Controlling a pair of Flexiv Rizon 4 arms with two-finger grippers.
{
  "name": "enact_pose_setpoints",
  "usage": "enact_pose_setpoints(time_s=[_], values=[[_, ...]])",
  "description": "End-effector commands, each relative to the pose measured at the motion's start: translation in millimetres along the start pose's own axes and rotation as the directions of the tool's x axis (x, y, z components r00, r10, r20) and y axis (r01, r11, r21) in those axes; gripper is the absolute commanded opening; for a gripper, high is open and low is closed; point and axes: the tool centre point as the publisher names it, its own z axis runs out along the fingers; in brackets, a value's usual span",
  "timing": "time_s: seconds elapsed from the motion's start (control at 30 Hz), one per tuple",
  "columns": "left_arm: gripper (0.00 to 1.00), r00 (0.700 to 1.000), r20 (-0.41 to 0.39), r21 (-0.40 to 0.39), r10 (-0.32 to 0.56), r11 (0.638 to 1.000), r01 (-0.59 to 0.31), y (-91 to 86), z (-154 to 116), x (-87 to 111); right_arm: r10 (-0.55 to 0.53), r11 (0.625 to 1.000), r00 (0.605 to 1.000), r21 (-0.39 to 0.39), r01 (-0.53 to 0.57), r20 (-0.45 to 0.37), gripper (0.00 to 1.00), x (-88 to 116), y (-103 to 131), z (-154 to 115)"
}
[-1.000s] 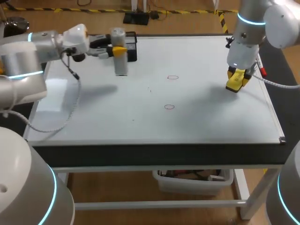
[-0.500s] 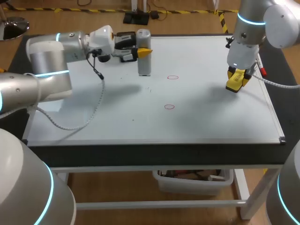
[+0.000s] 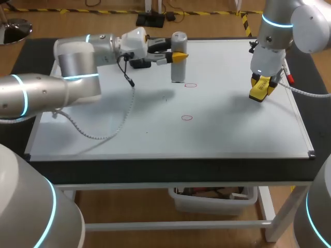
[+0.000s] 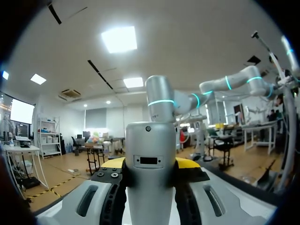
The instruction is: Pick up the inspection probe, press it on each red-marked spot on the whiteboard one by one, put down the probe, pick up the eraser, and wipe off all the red marks.
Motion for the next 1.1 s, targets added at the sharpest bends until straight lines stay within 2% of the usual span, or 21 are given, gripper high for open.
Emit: enact_pose_setpoints(time_s=[0.03, 0.57, 1.1], values=[[0.0, 1.0, -0.014, 0.019, -0.006, 1.0, 0.007, 13.4, 13.0, -12.2, -0.002, 1.0, 1.0, 0.0, 0.002, -0.003, 0.0, 0.1, -1.1, -0.9], [0.0, 0.999, -0.02, 0.019, -0.032, 0.999, 0.032, 40.8, 35.5, -25.2, -0.002, 1.0, 1.0, 0.0, 0.002, -0.003, 0.0, 0.1, -1.1, -0.9], [0.0, 1.0, -0.023, 0.019, -0.02, 1.0, 0.02, 54.6, 38.3, -31.1, -0.002, 1.0, 1.0, 0.0, 0.002, -0.003, 0.0, 0.1, -1.1, -0.9]])
